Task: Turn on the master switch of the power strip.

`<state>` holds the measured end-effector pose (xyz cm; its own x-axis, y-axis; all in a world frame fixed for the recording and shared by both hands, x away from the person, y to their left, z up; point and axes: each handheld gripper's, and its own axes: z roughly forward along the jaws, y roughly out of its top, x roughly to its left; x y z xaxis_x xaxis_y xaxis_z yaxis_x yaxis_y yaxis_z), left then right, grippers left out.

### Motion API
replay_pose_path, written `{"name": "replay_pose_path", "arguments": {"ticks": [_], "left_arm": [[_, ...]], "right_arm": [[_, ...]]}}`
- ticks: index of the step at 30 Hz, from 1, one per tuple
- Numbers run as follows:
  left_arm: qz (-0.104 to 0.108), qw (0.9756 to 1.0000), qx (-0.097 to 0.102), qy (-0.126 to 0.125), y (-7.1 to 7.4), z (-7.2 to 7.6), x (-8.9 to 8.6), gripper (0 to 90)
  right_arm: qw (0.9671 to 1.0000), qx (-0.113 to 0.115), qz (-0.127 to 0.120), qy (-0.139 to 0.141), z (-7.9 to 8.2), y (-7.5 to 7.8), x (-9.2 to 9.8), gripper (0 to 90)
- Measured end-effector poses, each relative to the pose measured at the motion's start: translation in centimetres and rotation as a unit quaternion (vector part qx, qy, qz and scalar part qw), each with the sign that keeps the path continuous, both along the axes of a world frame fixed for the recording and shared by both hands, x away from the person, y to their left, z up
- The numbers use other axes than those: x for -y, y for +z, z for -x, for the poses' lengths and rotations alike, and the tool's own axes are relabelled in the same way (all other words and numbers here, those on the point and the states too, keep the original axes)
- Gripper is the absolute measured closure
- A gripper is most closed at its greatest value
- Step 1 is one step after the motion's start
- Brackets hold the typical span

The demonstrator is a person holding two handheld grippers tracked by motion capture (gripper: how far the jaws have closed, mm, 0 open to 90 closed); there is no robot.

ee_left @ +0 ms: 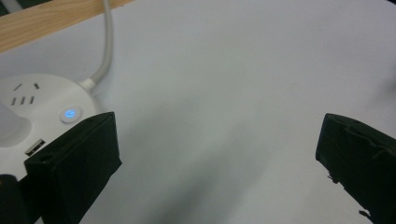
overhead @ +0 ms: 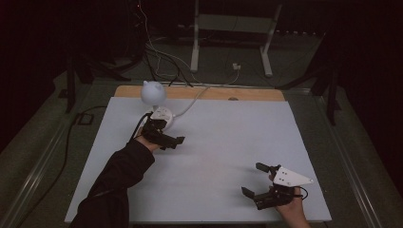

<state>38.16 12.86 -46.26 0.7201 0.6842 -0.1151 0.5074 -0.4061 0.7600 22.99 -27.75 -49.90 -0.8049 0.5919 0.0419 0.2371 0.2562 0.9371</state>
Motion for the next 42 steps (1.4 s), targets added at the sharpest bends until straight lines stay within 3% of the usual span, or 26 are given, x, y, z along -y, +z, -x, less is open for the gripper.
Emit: {"name": "replay_pose_path", "arguments": {"ticks": [11,28,35,42], "left_arm": [[-0.004,0.9994,0.008,-0.035,0.8,2.9,-1.0,0.2],[0.004,0.9989,0.009,-0.046,-0.1,7.9,-3.1,0.2],[-0.003,0.9989,0.007,-0.046,-1.1,9.6,-4.0,0.3],[0.009,0.9990,0.005,-0.043,-1.7,11.0,-5.0,0.2]], "right_arm": [[1.0000,-0.003,0.000,-0.002,0.0,-0.1,0.0,0.0],[1.0000,0.000,0.002,-0.002,0.0,0.0,0.0,0.1],[1.0000,-0.002,0.003,-0.001,0.0,0.0,-0.1,0.0],[1.0000,-0.002,0.005,-0.001,0.0,-0.1,-0.1,0.0]]}}
